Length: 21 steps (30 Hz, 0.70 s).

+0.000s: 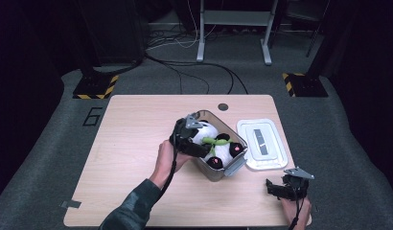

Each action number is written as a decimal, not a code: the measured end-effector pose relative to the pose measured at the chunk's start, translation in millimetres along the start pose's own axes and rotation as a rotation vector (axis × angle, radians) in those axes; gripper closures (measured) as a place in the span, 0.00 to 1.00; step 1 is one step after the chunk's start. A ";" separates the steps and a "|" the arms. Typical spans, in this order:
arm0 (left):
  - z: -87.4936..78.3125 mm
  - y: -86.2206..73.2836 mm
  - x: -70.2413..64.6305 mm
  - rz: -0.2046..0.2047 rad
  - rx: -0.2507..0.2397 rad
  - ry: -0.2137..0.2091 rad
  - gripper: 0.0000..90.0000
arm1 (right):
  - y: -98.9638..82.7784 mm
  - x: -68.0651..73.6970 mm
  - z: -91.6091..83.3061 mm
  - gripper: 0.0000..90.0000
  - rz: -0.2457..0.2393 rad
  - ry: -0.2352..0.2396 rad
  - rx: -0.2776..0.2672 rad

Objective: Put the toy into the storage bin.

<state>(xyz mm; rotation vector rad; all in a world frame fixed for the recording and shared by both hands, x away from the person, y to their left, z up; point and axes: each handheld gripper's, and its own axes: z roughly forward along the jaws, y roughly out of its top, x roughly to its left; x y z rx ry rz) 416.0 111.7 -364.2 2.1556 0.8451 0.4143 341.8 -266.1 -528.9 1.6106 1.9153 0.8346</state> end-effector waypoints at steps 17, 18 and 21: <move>-45.9 -86.1 40.6 -0.131 -0.034 0.124 0.15 | 0.2 0.4 0.1 0.03 0.000 0.000 0.003; -47.8 -93.0 44.1 -0.143 -0.030 0.130 0.15 | 0.2 0.5 0.2 0.03 0.000 0.000 0.003; -50.4 -108.7 50.7 -0.169 -0.016 0.143 0.15 | 0.2 0.5 0.2 0.03 0.001 -0.001 0.002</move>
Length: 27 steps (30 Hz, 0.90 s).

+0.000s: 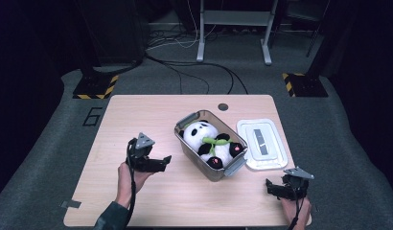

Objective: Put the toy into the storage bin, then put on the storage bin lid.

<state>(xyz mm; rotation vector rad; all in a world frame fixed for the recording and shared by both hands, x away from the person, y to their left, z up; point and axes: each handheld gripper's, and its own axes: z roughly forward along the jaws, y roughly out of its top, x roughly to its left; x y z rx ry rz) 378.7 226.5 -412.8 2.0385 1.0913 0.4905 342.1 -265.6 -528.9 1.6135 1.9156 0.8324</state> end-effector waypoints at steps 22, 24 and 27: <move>29.7 -114.7 36.3 -0.141 0.094 0.193 0.05 | 2.8 -1.6 -1.1 0.02 -0.020 0.038 0.014; 33.2 -116.3 38.2 -0.147 0.105 0.190 0.03 | 4.7 -2.7 -3.3 0.02 -0.020 0.040 0.003; 38.1 -119.6 39.0 -0.162 0.078 0.198 0.02 | 12.3 -2.7 -8.1 0.02 -0.028 0.041 -0.015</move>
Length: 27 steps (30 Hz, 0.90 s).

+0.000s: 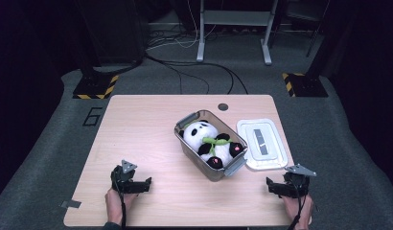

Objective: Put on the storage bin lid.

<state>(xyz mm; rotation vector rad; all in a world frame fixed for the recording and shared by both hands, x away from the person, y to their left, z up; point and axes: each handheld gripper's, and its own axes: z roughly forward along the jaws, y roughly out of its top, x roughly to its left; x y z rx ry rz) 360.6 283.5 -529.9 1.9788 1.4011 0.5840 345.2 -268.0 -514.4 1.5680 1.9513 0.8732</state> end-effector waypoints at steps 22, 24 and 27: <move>0.7 -1.0 0.0 0.005 -0.008 0.001 0.00 | 92.1 1.3 45.4 0.05 -0.093 0.002 -0.020; 0.6 -1.0 0.0 0.009 -0.007 -0.001 0.00 | 97.9 -0.1 54.2 0.07 -0.081 0.001 -0.009; 0.5 -0.9 0.0 0.010 -0.006 -0.002 0.00 | 106.4 -1.0 69.6 0.16 -0.058 -0.001 -0.001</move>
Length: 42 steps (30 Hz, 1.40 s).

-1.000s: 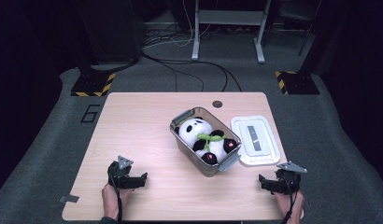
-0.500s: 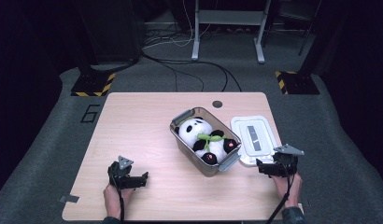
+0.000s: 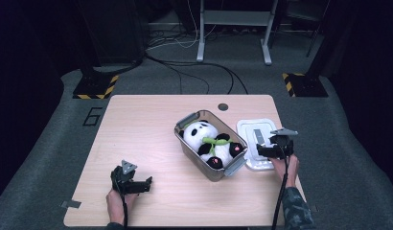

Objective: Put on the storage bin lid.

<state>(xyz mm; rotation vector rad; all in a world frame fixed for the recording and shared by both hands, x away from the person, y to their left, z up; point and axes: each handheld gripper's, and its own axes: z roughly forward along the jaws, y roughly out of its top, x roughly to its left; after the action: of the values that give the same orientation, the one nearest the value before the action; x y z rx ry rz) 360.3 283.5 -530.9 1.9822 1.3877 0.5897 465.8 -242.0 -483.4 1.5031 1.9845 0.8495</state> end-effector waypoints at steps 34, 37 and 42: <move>0.0 0.0 -0.3 0.003 -0.002 -0.004 0.00 | 11.9 4.3 40.7 0.74 0.033 -0.032 0.053; 0.0 -0.1 -0.7 0.004 -0.003 -0.002 0.00 | 11.8 2.4 40.2 0.74 0.034 -0.025 0.050; 0.0 -0.1 -0.4 0.005 -0.002 -0.003 0.00 | 17.0 -2.4 29.8 0.75 0.062 -0.004 0.028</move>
<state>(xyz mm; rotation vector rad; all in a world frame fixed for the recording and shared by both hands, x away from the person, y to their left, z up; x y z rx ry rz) 360.0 283.2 -531.0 1.9845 1.3801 0.5903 498.8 -235.7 -491.0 1.5884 1.9635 0.8473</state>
